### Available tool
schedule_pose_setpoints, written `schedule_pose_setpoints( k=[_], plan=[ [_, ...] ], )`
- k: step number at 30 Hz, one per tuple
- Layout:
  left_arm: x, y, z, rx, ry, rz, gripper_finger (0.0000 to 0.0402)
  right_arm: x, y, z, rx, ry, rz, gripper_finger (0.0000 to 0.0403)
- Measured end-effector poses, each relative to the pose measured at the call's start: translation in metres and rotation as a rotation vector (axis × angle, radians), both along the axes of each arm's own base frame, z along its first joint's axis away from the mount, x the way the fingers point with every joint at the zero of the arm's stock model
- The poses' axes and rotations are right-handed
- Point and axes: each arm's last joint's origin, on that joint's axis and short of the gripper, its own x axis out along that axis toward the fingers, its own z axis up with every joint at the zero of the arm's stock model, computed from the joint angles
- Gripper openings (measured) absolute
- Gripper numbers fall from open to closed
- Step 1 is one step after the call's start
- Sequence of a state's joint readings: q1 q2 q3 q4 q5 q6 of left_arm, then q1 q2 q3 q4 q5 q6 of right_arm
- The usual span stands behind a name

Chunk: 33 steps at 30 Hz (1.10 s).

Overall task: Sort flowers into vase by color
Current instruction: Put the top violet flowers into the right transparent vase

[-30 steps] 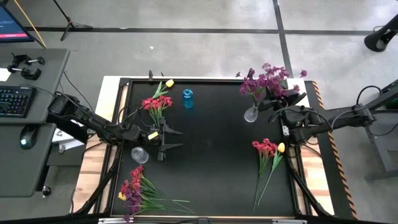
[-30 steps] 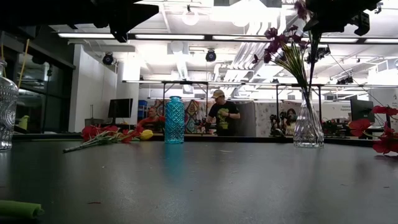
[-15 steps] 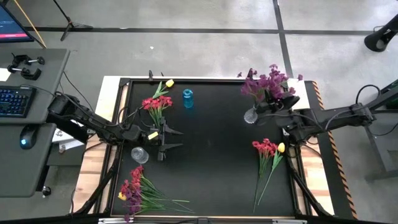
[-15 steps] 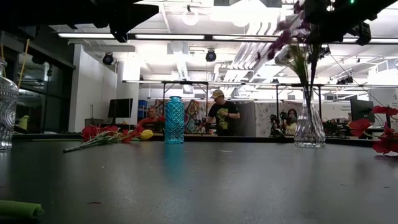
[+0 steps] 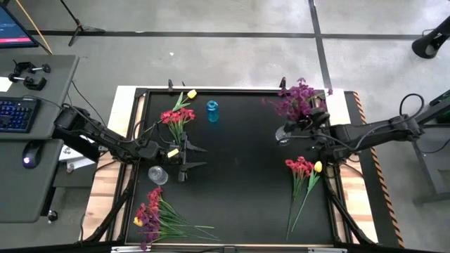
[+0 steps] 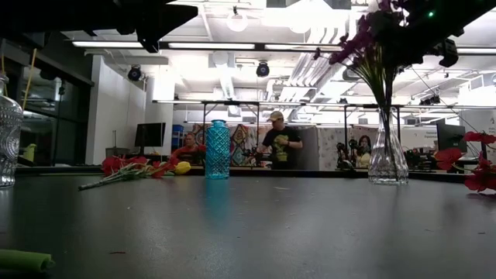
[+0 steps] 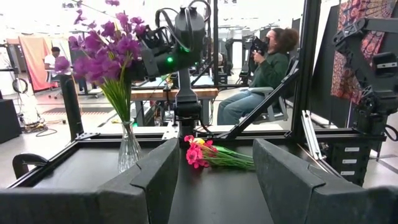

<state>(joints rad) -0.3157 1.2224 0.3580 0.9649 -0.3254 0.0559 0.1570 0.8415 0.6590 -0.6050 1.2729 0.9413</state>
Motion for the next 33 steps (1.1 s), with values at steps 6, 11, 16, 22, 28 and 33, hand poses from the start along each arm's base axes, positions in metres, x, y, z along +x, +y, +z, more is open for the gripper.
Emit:
schedule_pose_setpoints(
  k=[6,11,16,22,28,33],
  plan=[
    [0.000,0.000,0.000,0.000,0.000,0.000,0.0193,0.008,0.001,-0.008,0.008,0.028,-0.002,0.0002],
    [0.000,0.000,0.000,0.000,0.000,0.000,0.0193,0.011,0.002,-0.014,0.019,0.037,-0.018,0.0002],
    [0.000,0.000,0.000,0.000,0.000,0.000,0.0193,0.014,0.002,-0.020,0.030,0.038,-0.032,0.0002],
    [0.000,0.000,0.000,0.000,0.000,0.000,0.0193,0.019,0.003,-0.025,0.052,0.059,-0.023,0.0002],
    [0.000,0.000,0.000,0.000,0.000,0.000,0.0193,0.023,0.004,-0.030,0.061,0.084,-0.018,0.0002],
    [0.000,0.000,0.000,0.000,-0.001,0.000,0.0193,0.023,0.004,-0.031,0.065,0.089,-0.015,0.0002]
  ],
)
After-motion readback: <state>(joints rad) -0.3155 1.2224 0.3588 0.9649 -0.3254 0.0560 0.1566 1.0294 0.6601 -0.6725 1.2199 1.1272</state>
